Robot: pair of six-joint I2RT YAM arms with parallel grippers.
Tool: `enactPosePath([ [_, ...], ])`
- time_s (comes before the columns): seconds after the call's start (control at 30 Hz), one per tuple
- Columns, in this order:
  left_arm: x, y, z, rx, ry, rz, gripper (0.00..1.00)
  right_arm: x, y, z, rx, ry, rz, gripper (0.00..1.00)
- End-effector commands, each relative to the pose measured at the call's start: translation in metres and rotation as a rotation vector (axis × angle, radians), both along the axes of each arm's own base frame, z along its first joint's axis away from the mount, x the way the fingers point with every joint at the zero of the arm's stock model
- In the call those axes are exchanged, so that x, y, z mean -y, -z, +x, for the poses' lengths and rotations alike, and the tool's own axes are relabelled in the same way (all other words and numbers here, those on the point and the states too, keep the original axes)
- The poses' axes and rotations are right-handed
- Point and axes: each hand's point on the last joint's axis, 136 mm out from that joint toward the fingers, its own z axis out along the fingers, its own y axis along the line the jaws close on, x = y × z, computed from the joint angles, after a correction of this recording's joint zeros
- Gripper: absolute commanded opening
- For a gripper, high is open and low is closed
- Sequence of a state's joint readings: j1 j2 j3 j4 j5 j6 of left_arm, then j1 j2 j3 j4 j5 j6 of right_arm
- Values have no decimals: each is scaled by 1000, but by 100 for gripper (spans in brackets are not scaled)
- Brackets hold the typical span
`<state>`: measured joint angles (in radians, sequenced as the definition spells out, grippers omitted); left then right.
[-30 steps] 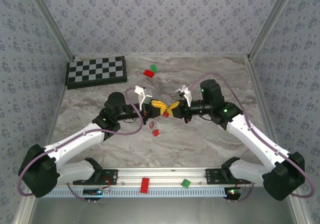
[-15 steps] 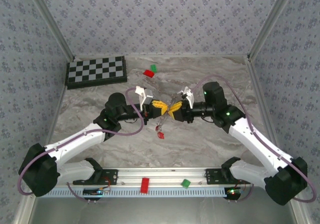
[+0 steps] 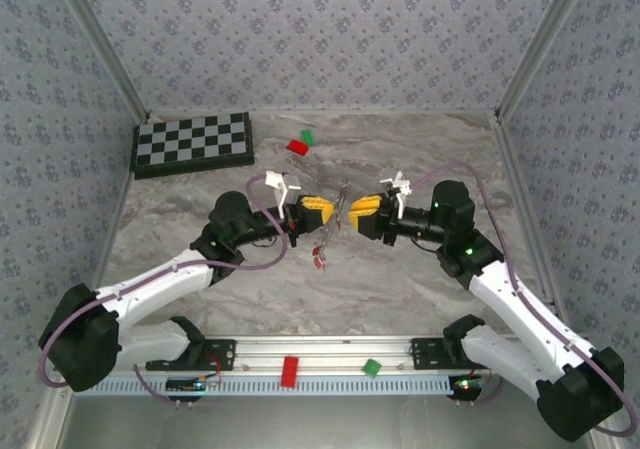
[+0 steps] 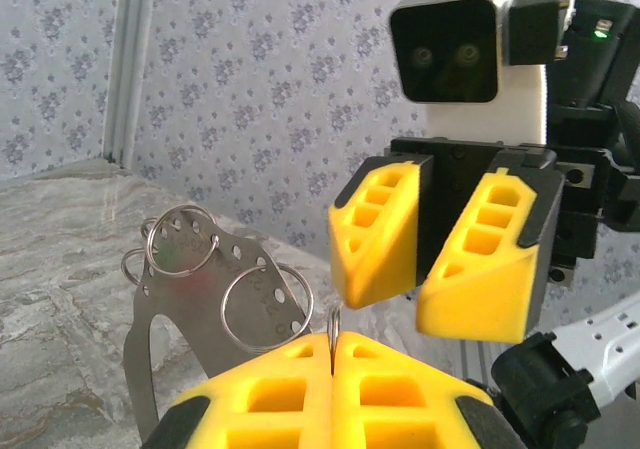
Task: Put the keys on the keyring
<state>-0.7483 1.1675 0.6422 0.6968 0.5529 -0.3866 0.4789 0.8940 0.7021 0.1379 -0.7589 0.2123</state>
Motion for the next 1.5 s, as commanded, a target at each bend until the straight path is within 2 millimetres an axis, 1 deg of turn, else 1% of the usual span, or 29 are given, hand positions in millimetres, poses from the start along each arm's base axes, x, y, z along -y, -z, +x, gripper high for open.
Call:
enactPosePath([
  [0.0,-3,-32,1,46,-19,-114,0,-2,-23,4,46,3,83,29],
  [0.13,-1,-34,2,40,-14,-126,0,-9,-26,6,36,-29,85,29],
  [0.3,-1,-36,2,41,-13,-132,0,-18,-21,10,16,-56,73,29],
  [0.67,-1,-36,0,45,-6,-124,0,-31,-21,9,2,-123,69,26],
  [0.87,-1,-37,0,48,-7,-126,0,-37,-19,6,-15,-160,61,17],
  [1.0,-2,-37,0,48,-8,-124,0,-39,-19,4,-15,-174,57,0],
  [1.1,-2,-36,0,45,-10,-121,0,-39,-18,2,-14,-181,51,0],
  [1.27,-1,-29,4,33,-25,-79,0,-35,-14,1,-9,-179,4,0],
  [1.33,-2,-26,6,29,-39,-54,12,-32,-11,1,-11,-183,-25,0],
  [1.4,-5,-25,8,33,-49,-38,16,-28,-9,2,-13,-187,-54,0],
  [1.47,-9,-23,9,37,-56,-21,23,-25,-6,1,-14,-192,-96,0],
])
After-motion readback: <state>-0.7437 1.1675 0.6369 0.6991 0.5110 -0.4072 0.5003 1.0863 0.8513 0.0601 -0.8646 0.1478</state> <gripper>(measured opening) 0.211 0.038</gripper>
